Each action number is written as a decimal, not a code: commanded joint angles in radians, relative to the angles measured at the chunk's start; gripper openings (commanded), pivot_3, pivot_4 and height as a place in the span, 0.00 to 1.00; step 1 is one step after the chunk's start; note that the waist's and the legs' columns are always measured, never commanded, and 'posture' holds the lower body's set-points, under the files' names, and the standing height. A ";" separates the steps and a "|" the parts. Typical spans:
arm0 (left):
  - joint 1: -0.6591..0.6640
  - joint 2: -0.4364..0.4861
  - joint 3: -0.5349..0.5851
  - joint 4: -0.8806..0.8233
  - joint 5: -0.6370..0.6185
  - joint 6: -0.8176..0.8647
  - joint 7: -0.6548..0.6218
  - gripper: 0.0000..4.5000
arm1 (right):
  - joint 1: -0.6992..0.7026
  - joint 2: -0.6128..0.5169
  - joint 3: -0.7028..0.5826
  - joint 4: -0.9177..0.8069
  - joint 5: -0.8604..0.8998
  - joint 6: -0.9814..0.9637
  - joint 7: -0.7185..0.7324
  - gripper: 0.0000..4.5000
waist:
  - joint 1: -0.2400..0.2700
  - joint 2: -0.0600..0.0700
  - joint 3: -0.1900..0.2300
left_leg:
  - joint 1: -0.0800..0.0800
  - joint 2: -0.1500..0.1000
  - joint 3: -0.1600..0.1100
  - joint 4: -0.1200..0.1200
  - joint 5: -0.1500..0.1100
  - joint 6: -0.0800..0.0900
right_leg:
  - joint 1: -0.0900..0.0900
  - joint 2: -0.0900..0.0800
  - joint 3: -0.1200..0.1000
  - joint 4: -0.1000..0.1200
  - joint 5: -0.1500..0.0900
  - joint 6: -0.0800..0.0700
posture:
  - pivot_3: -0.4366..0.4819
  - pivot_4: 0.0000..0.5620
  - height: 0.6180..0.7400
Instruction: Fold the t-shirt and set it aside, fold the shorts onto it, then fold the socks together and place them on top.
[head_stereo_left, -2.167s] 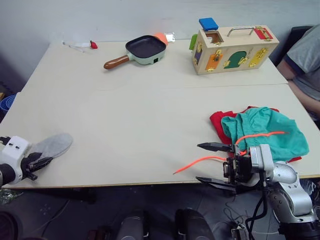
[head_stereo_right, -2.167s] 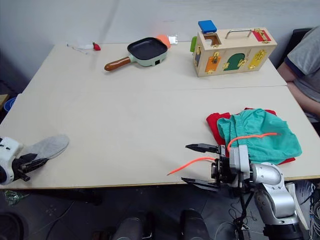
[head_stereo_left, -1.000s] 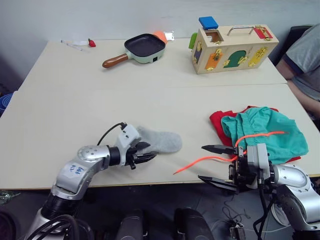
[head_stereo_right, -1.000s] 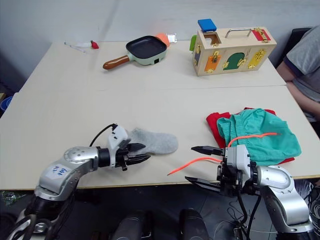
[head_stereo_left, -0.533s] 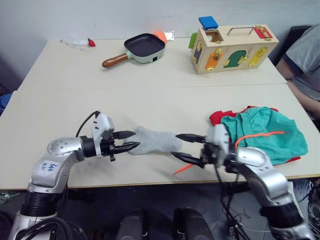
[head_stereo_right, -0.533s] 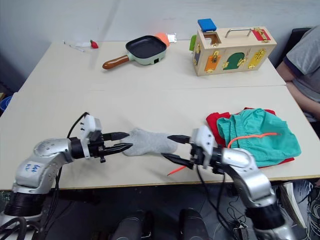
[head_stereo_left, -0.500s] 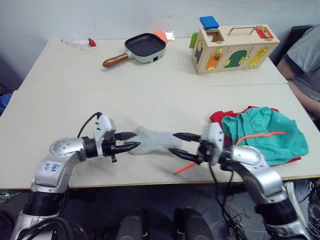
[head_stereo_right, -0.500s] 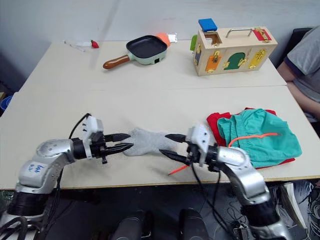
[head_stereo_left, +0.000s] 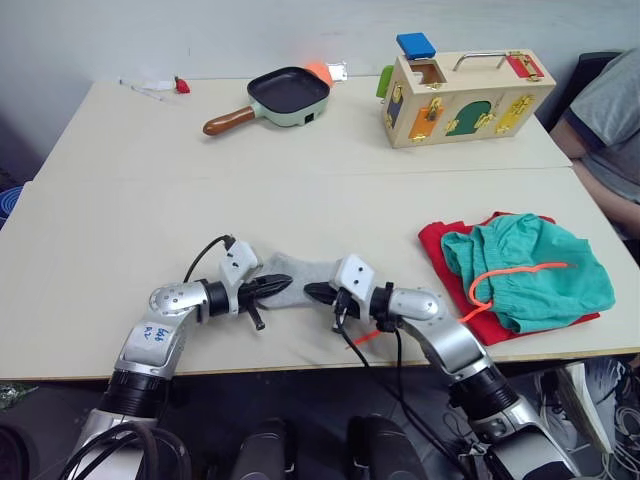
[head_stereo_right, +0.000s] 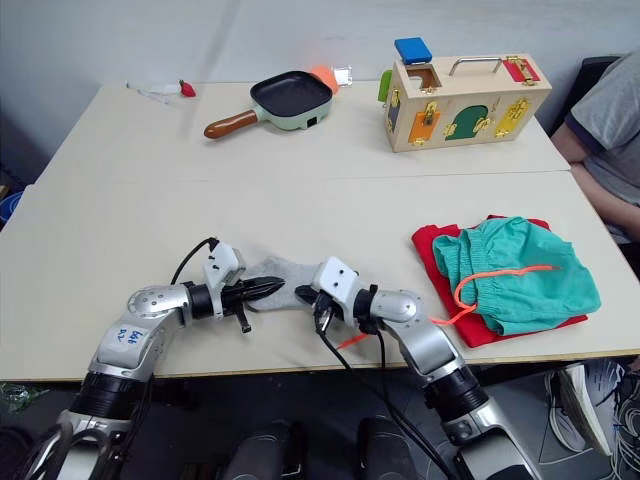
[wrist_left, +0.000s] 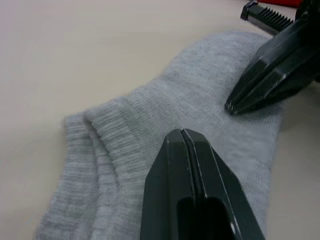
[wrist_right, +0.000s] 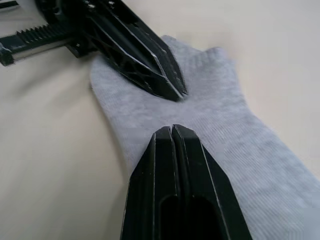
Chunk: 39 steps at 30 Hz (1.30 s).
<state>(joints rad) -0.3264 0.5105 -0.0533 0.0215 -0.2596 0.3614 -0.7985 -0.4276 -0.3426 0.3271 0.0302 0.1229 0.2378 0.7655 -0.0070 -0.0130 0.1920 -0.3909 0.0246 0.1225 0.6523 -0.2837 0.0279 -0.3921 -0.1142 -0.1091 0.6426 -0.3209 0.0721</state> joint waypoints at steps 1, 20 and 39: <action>0.051 0.026 0.043 -0.021 -0.012 0.033 0.013 0.00 | 0.035 -0.047 -0.078 0.000 0.037 -0.020 0.036 0.01 | -0.002 0.000 0.000 | 0.000 0.000 0.000 0.000 0.000 0.000 | 0.000 0.000 0.000 0.000 0.000 0.000 | 0.48 0.27 1.00; 0.000 0.250 0.258 0.053 -0.201 0.059 -0.194 0.33 | 0.056 -0.169 -0.249 -0.165 0.369 0.172 0.277 0.28 | -0.017 0.000 0.000 | 0.001 0.000 -0.001 -0.003 -0.001 0.000 | 0.000 0.000 0.000 -0.003 0.000 0.000 | 0.48 0.27 1.00; -0.113 0.241 0.060 0.103 -0.115 0.204 -0.230 0.61 | -0.059 -0.102 -0.206 -0.021 0.264 0.292 0.133 0.59 | -0.021 0.000 0.000 | -0.002 0.001 0.001 -0.003 -0.001 -0.001 | -0.003 0.000 0.000 -0.001 0.000 0.000 | 0.48 0.27 1.00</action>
<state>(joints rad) -0.4336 0.7309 -0.0008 0.1329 -0.3836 0.5641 -1.0214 -0.4685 -0.4510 0.1481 0.0128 0.3761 0.5277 0.9054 -0.0281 -0.0134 0.1922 -0.3927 0.0252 0.1231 0.6495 -0.2847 0.0266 -0.3947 -0.1139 -0.1093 0.6412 -0.3210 0.0719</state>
